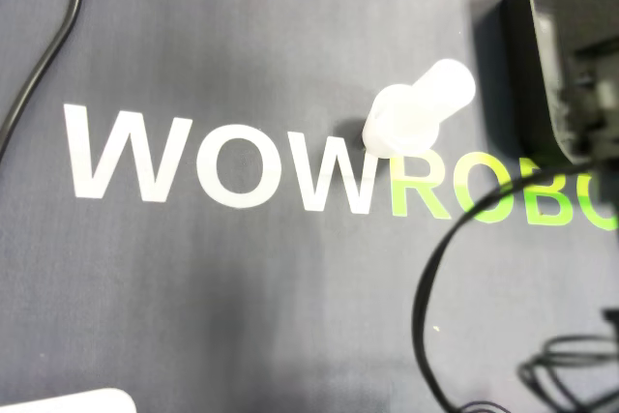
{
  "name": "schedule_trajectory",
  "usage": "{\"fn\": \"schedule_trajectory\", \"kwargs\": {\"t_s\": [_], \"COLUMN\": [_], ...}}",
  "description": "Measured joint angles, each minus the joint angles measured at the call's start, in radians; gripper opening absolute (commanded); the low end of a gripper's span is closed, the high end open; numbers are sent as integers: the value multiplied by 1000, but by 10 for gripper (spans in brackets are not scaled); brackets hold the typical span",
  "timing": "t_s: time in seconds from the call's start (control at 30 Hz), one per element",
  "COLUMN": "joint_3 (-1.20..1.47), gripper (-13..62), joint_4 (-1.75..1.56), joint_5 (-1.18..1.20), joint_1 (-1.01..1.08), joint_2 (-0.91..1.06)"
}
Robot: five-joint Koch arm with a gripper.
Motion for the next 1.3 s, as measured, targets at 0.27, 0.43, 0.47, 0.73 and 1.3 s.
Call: {"fn": "schedule_trajectory", "kwargs": {"t_s": [0.27,0.43,0.47,0.73,1.3], "joint_3": [126,224,249,407,644], "gripper": [259,283,285,317,343], "joint_4": [117,117,117,117,-14], "joint_5": [311,408,416,439,453], "joint_1": [41,48,48,52,67], "joint_2": [57,60,60,71,74]}}
